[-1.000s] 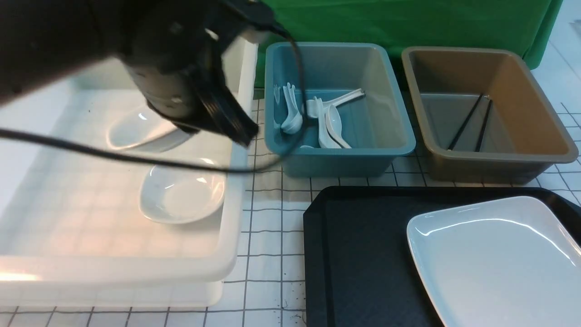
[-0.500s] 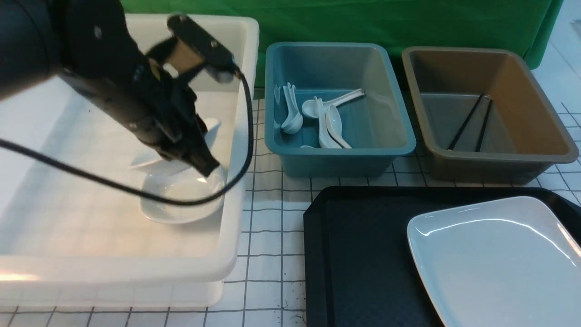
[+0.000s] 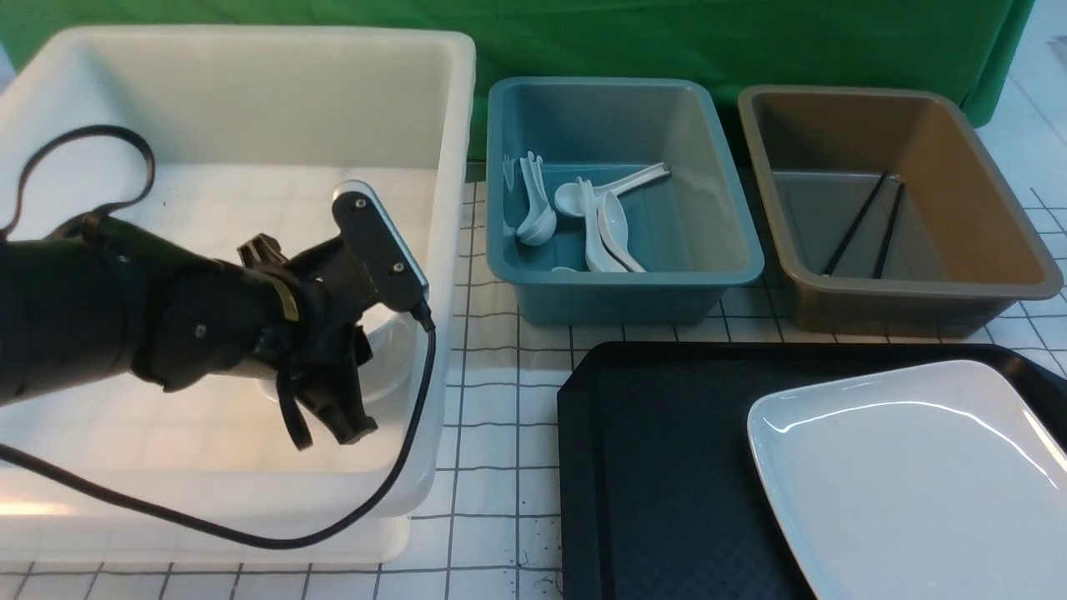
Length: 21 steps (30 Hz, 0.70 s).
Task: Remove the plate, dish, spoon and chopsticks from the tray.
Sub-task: Use the left arm to put the small plate into the large storage box on the left
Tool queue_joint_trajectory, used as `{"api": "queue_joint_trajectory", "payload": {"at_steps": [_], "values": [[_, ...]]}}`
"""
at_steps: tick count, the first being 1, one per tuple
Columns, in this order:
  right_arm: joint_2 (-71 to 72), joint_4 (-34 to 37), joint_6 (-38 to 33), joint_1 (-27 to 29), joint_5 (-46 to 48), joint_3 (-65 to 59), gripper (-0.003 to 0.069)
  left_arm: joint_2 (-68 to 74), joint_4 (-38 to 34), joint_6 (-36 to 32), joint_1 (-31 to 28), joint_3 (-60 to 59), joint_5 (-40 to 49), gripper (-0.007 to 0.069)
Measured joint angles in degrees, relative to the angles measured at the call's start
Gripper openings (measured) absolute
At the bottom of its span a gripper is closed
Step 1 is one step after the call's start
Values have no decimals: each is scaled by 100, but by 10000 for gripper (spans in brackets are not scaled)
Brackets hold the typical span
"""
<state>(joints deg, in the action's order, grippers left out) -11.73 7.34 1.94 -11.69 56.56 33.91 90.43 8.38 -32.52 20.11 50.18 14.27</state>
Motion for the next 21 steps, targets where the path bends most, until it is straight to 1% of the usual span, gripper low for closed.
{"api": "queue_joint_trajectory", "payload": {"at_steps": [15,21], "values": [[0,0,-52,0,0,0,199,0,0,128,-6,-18,-385,11],[0,0,-65,0,0,0,199,67,-16,161,-159,-18,-565,11]]}}
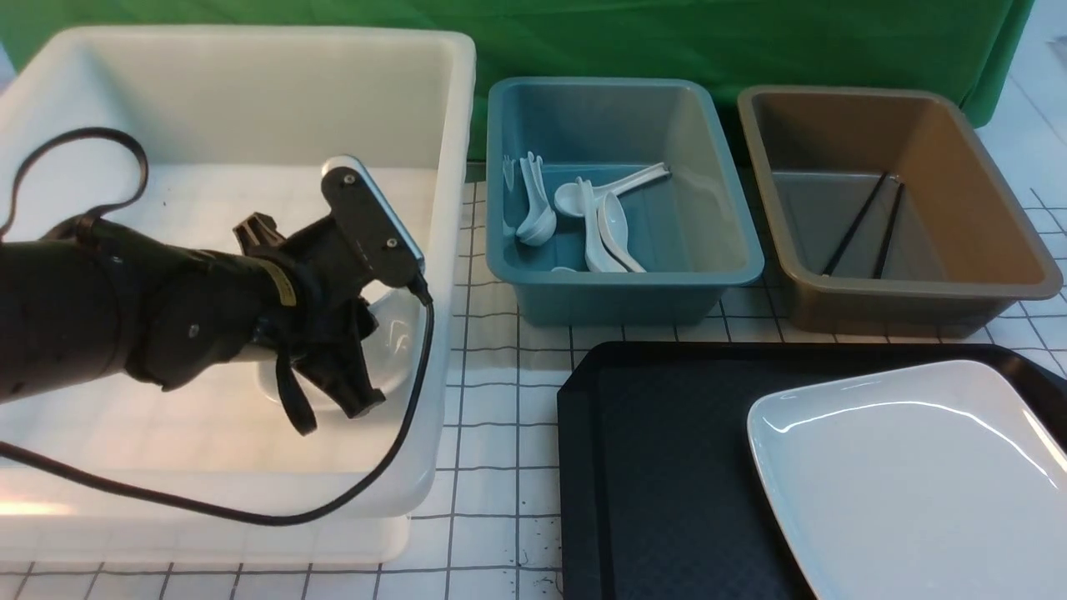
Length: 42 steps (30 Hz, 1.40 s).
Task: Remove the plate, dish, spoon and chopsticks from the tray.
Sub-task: Use the left arm to put the small plate into the large storage box on the left
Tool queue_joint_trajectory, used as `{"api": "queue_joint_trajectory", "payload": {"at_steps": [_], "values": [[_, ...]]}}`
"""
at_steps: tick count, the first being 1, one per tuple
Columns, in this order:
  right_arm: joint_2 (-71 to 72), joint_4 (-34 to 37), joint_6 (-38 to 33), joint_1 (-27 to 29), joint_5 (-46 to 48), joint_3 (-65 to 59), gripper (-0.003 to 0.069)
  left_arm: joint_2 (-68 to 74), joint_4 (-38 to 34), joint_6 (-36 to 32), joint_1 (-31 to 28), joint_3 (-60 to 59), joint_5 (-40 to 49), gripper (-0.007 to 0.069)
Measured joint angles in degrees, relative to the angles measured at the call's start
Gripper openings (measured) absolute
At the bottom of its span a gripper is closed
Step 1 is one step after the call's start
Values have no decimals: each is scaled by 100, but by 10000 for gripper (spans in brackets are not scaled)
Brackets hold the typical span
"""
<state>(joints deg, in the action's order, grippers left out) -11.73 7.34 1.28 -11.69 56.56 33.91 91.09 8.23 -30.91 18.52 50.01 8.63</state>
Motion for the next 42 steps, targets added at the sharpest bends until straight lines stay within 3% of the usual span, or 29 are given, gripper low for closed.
{"api": "queue_joint_trajectory", "payload": {"at_steps": [8,27,31,42], "values": [[0,0,0,0,0,0,199,525,-383,99,-100,0,1,29],[0,0,0,0,-19,0,201,732,-471,109,-100,0,-307,76],[0,0,0,0,-19,0,201,732,-524,117,-100,0,-301,108],[0,0,0,0,-19,0,201,732,-918,351,-100,0,-208,341]]}}
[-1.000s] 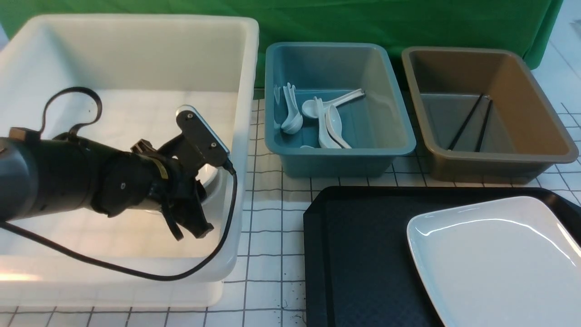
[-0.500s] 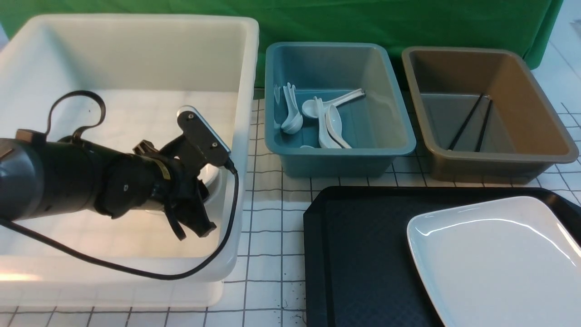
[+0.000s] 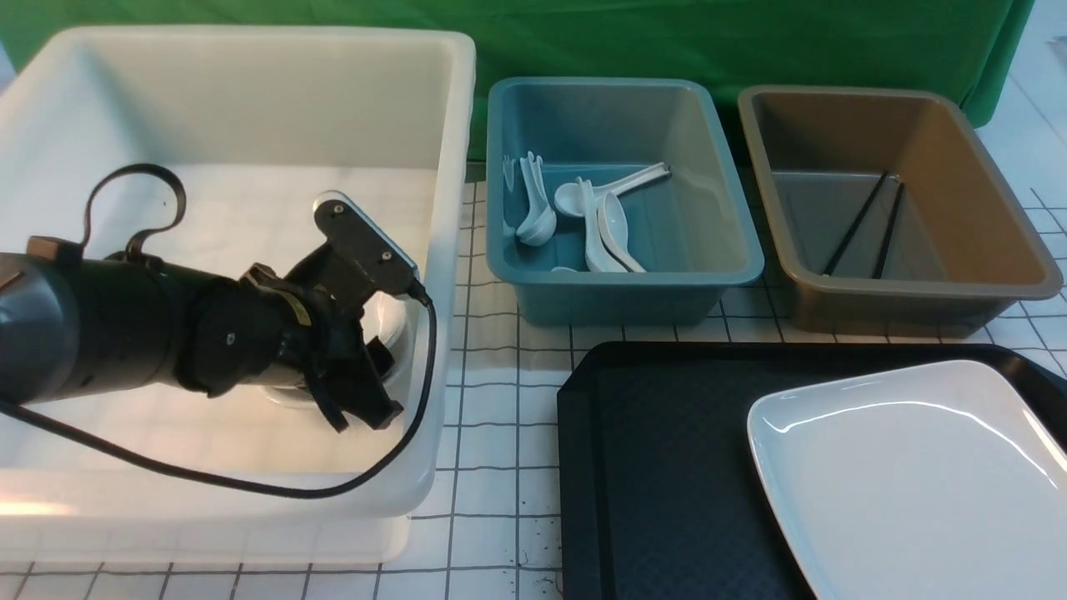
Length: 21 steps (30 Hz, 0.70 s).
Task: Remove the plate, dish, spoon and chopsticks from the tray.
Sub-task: Use the left arm to put the small plate into the large storage box on the left
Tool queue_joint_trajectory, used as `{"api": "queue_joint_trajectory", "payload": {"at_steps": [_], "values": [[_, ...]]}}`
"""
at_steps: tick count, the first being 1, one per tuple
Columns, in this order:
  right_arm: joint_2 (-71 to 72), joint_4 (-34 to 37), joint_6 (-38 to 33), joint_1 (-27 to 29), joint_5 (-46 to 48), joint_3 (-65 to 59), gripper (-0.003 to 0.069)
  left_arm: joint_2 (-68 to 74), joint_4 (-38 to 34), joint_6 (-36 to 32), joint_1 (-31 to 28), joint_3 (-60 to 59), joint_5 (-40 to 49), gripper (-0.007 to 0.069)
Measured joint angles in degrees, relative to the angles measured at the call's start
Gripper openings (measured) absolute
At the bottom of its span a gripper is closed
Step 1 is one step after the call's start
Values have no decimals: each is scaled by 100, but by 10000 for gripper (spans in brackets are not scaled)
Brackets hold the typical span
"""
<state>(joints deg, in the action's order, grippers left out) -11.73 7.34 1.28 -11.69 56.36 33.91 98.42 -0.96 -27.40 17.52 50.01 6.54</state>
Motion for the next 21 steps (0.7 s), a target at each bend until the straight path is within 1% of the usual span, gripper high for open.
{"api": "queue_joint_trajectory", "payload": {"at_steps": [6,10,21], "values": [[0,0,0,0,0,0,201,-226,-52,286,0,0,297,421],[0,0,0,0,0,0,201,-529,-58,494,0,0,312,447],[0,0,0,0,6,0,201,-911,-58,552,0,0,339,456]]}}
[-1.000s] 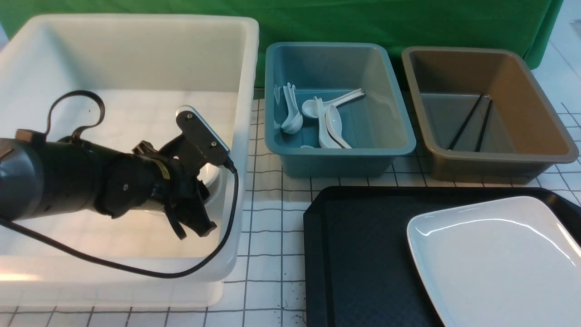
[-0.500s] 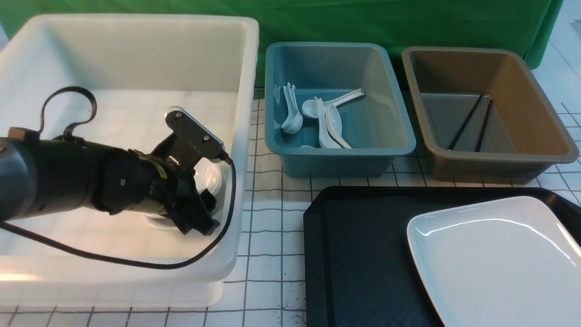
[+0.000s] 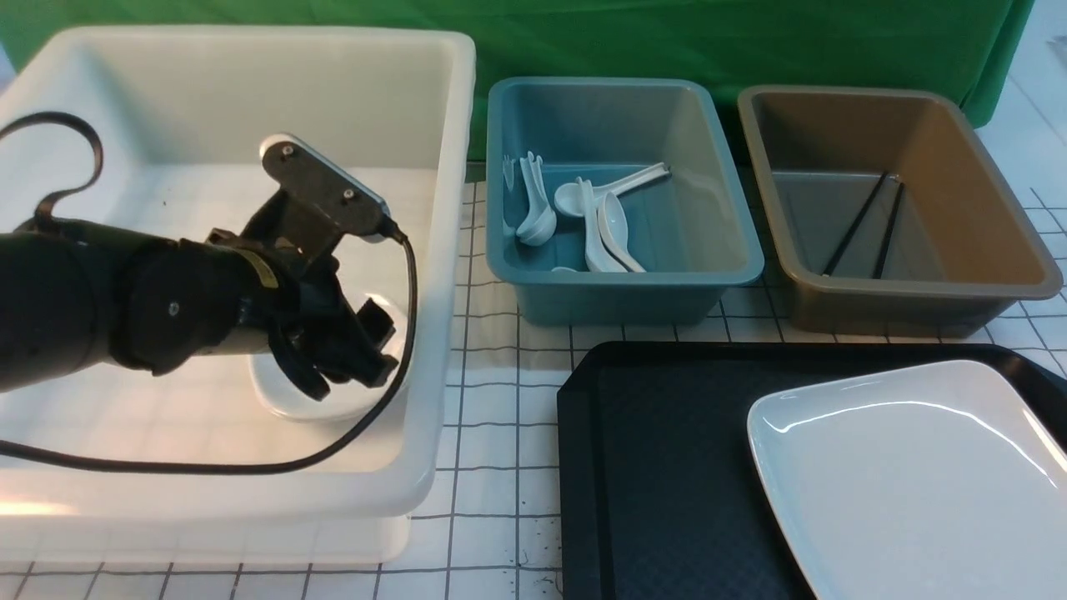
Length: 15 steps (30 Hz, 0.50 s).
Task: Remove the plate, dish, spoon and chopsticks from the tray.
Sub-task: Use the left arm to put the small plate into the large storage box on the left, then use the left arm to grab a plate from the dinner plate
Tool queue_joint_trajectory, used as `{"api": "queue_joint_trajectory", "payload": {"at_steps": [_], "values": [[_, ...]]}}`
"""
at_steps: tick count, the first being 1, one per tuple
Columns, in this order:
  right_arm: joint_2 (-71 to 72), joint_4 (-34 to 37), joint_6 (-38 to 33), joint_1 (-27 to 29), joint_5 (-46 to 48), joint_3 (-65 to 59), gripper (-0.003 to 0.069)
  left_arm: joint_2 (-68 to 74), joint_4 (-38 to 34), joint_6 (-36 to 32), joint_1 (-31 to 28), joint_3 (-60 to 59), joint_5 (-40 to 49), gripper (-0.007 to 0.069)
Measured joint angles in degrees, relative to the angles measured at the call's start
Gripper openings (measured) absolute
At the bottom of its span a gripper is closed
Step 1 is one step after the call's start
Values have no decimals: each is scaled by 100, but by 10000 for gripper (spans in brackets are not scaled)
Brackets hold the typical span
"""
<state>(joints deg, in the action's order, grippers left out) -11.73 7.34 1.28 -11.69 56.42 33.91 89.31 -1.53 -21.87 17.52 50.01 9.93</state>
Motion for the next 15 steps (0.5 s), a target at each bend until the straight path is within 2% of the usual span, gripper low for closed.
{"api": "queue_joint_trajectory", "payload": {"at_steps": [5,8,10,12,13,14,15], "values": [[0,0,0,0,98,0,201,-201,0,408,0,0,364,451],[0,0,0,0,111,0,201,-446,0,744,0,0,693,418],[0,0,0,0,111,0,201,-739,0,880,0,0,934,375],[0,0,0,0,106,0,201,-1150,-34,1046,0,0,1133,286],[0,0,0,0,106,0,201,-1188,-39,1046,0,0,1133,286],[0,0,0,0,94,0,201,-1499,-59,1149,0,0,1224,216],[0,0,0,0,94,0,201,-1540,-65,1173,0,0,1240,197]]}}
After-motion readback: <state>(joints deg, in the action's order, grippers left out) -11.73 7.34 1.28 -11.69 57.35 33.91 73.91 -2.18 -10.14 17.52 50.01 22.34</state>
